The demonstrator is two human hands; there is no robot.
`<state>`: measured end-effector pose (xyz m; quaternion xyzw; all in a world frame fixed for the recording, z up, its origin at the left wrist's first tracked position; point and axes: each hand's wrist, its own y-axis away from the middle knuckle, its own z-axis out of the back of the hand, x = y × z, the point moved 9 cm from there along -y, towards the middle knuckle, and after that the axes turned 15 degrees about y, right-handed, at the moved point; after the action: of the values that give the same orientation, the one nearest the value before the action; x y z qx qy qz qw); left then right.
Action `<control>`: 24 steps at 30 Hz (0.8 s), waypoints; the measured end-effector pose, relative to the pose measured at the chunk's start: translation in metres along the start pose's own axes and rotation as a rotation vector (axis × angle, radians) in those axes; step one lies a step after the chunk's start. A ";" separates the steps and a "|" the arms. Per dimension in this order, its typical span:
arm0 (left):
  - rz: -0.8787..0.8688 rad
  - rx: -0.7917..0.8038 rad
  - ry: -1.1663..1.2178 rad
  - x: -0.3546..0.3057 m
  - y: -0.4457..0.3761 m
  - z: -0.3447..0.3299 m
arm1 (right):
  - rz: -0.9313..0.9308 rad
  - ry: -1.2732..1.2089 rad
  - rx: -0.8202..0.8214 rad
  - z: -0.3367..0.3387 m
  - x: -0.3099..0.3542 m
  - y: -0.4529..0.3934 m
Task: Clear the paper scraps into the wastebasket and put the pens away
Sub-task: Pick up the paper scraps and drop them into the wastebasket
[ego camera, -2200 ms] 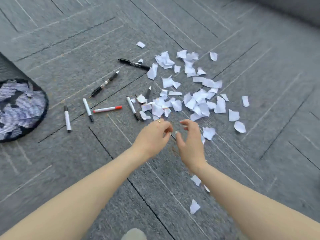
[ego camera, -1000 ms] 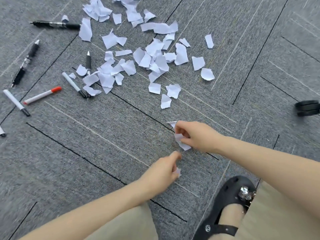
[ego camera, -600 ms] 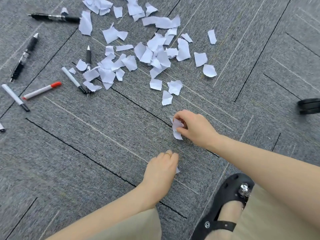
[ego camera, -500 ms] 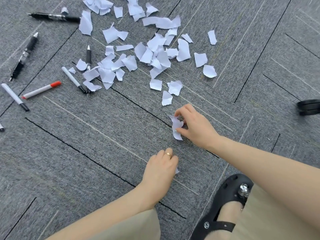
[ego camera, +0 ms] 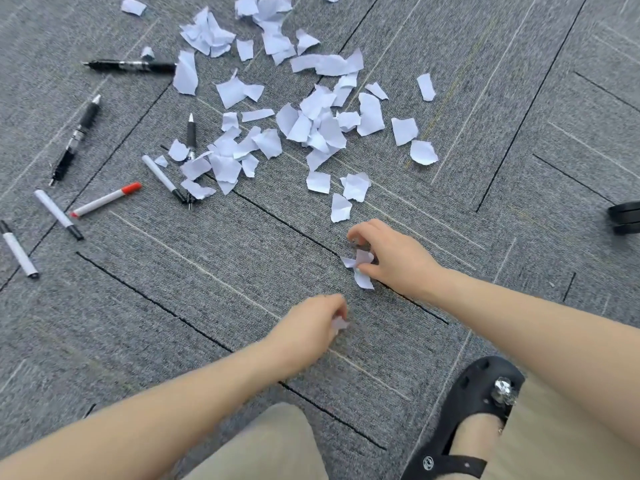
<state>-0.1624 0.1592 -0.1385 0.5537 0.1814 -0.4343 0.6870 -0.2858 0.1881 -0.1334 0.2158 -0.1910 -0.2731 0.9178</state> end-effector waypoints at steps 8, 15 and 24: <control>0.027 -0.352 0.397 -0.045 -0.074 0.135 | -0.026 -0.038 0.071 -0.004 0.011 -0.003; -0.100 -0.284 -0.168 -0.052 -0.104 0.108 | -0.111 -0.179 0.033 -0.003 0.004 0.000; -0.113 -0.274 -0.207 -0.052 -0.106 0.096 | -0.389 -0.608 -0.165 0.047 -0.073 -0.025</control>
<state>-0.2978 0.0908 -0.1338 0.3963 0.1981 -0.4980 0.7455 -0.3746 0.1983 -0.1235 0.0822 -0.3879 -0.5086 0.7643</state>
